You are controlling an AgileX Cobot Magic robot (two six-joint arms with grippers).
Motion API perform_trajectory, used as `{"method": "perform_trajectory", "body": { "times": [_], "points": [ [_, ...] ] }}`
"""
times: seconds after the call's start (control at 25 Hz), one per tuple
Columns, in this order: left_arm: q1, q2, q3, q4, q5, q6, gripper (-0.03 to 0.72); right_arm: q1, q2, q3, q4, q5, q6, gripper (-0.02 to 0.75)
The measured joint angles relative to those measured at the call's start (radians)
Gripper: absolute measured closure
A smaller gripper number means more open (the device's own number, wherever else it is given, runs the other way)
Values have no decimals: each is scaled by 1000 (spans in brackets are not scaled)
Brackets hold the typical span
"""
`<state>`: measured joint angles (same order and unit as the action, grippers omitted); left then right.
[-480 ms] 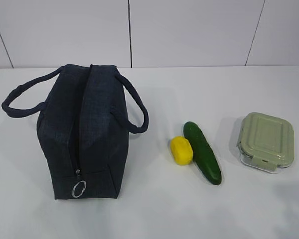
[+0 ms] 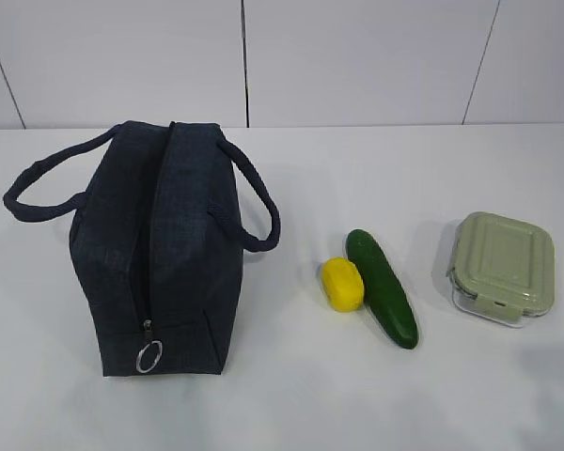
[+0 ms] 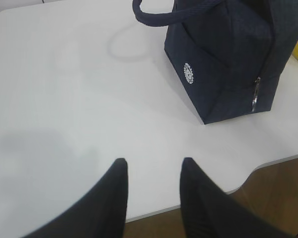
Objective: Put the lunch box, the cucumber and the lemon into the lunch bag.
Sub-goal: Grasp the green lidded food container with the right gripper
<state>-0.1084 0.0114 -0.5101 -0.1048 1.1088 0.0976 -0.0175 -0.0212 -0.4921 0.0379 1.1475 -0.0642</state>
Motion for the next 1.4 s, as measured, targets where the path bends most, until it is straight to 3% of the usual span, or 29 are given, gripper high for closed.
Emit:
{"method": "perform_trajectory", "body": {
  "times": [0.84,1.4],
  "points": [
    [0,0,0,0,0,0,450,0,3,-39,2,0,42,265],
    [0,0,0,0,0,0,450,0,386,-142,25,-111,156,265]
  ]
}}
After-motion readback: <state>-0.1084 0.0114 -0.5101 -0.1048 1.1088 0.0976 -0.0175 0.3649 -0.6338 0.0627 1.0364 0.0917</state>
